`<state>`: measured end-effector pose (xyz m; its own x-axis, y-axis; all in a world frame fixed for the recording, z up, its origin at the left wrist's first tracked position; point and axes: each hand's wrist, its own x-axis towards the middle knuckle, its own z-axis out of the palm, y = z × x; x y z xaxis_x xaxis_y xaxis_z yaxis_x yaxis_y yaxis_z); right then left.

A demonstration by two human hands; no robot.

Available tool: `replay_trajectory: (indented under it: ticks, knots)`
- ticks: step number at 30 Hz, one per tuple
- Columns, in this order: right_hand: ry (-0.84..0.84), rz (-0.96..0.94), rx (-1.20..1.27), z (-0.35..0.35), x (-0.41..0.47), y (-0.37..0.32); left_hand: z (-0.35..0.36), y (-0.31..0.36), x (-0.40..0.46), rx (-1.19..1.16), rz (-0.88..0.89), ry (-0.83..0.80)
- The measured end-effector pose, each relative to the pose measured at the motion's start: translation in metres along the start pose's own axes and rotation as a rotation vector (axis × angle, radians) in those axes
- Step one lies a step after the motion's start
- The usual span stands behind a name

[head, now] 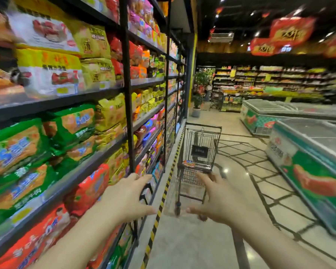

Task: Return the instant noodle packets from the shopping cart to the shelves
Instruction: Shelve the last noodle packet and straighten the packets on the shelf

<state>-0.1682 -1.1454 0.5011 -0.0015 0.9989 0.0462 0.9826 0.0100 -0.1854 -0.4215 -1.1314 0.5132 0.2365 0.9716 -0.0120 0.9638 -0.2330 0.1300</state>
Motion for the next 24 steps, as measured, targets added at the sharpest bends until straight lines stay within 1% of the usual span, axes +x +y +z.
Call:
replay_trajectory:
  ticks: [6,11,17,24]
  knots:
    - [0.005,0.103,-0.021,0.005,0.097,0.007,0.002,-0.013,0.134,-0.01,0.11,-0.009]
    - [-0.017,0.169,-0.01,0.015,0.175,0.032,0.006,-0.007,0.228,-0.007,0.174,-0.029]
    - [-0.033,0.191,-0.009,0.031,0.283,0.087,0.025,0.011,0.345,-0.014,0.19,-0.048]
    - [-0.073,0.161,-0.002,0.033,0.432,0.169,0.039,0.055,0.494,-0.022,0.162,-0.092]
